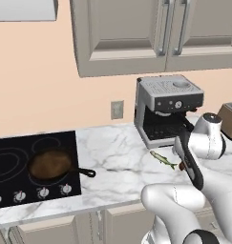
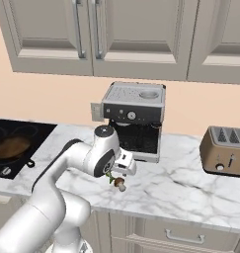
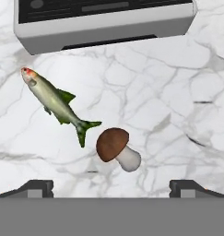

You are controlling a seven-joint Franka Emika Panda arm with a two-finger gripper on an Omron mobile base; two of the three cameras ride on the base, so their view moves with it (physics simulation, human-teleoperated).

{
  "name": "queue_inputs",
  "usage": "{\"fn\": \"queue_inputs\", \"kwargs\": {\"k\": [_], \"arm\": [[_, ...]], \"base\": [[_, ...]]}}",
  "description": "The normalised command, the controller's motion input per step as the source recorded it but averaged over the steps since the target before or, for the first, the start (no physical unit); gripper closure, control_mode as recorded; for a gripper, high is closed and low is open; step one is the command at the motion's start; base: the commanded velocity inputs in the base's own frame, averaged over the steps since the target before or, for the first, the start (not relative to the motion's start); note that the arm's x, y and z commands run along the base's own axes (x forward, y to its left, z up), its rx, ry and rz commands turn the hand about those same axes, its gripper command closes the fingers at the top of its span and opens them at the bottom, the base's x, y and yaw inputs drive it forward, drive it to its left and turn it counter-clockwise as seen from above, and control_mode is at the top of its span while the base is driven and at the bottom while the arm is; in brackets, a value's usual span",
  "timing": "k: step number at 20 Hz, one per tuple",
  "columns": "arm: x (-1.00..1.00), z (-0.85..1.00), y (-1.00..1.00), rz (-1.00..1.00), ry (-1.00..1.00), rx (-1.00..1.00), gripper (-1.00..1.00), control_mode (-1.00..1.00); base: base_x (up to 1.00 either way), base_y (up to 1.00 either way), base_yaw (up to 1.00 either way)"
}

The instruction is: Place both pans onto different burners. Then place the mushroom and the fish on different pans.

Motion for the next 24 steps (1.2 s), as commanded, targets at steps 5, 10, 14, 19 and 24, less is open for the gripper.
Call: {"fn": "queue_inputs", "kwargs": {"k": [5,10,14,19,24], "arm": [[0.18,-0.4,0.0,0.0,-0.06,0.0,-1.0,-1.0],[0.05,-0.29,-0.02,0.0,-0.03,0.0,-1.0,-1.0],[0.0,-0.25,-0.01,0.0,0.0,0.0,-1.0,-1.0],[0.06,-0.2,0.0,0.0,0.0,0.0,-1.0,-1.0],[0.05,-0.12,0.0,0.0,0.0,0.0,-1.0,-1.0]], "base": [[0.0,0.0,0.0],[0.0,0.0,0.0],[0.0,0.0,0.0],[0.0,0.0,0.0],[0.0,0.0,0.0]]}}
